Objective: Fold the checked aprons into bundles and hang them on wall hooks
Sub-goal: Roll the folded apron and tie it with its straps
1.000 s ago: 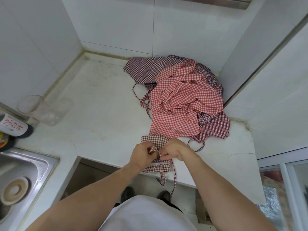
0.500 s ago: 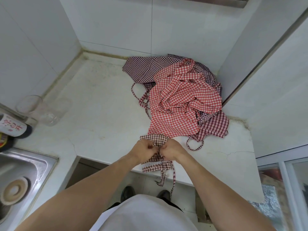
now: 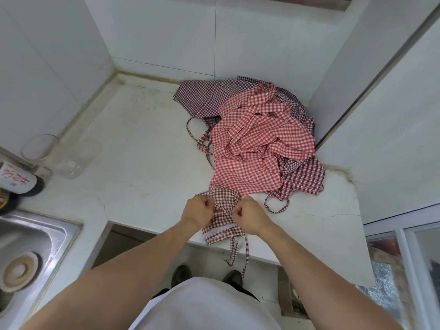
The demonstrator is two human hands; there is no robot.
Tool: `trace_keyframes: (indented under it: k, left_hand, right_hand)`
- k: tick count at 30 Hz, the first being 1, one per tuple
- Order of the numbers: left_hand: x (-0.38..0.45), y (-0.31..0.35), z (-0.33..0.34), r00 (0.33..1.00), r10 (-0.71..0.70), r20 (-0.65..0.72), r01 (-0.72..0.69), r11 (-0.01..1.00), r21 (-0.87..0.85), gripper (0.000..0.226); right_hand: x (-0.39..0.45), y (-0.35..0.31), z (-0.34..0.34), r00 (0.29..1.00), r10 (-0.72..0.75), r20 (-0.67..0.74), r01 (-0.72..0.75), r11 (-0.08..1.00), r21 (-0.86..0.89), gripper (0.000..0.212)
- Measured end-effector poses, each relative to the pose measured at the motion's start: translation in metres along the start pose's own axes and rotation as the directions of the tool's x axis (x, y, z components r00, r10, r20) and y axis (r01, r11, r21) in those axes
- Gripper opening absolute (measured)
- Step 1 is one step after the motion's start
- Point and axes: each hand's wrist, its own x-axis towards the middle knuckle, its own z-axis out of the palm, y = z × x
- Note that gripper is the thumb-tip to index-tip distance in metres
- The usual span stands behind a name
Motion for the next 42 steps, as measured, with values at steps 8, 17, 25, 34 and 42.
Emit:
trace_keyframes:
  k: [8, 17, 25, 34, 42]
  left_hand:
    - [-0.001, 0.002, 0.002, 0.994, -0.107, -0.021, 0.103, 0.982, -0.161, 0.039]
    - [-0.004, 0.002, 0.007, 0.963, -0.250, -0.104, 0.207, 0.927, -0.311, 0.040]
    - [0.001, 0.005, -0.017, 0.996, -0.039, 0.074, 0.049, 0.991, -0.125, 0.040]
    - [-0.006, 0.004, -0.009, 0.991, 0.127, 0.028, -0.128, 0.991, 0.032, 0.009]
    - [-0.003, 0.002, -0.018, 0.987, 0.062, 0.146, -0.047, 0.993, -0.108, 0.015]
  right_hand:
    - [-0.005, 0.003, 0.009, 0.991, -0.134, 0.018, 0.135, 0.977, -0.164, 0.005]
    - [-0.002, -0.003, 0.011, 0.980, -0.160, 0.114, 0.187, 0.940, -0.286, 0.024]
    - [-0.006, 0.011, 0.017, 0.995, -0.065, -0.072, 0.070, 0.995, 0.067, 0.018]
    - [-0.004, 0.007, 0.020, 0.989, -0.080, -0.123, 0.092, 0.992, 0.088, 0.020]
    - [0.000, 0.005, 0.018, 0.994, -0.033, -0.106, 0.048, 0.989, 0.140, 0.011]
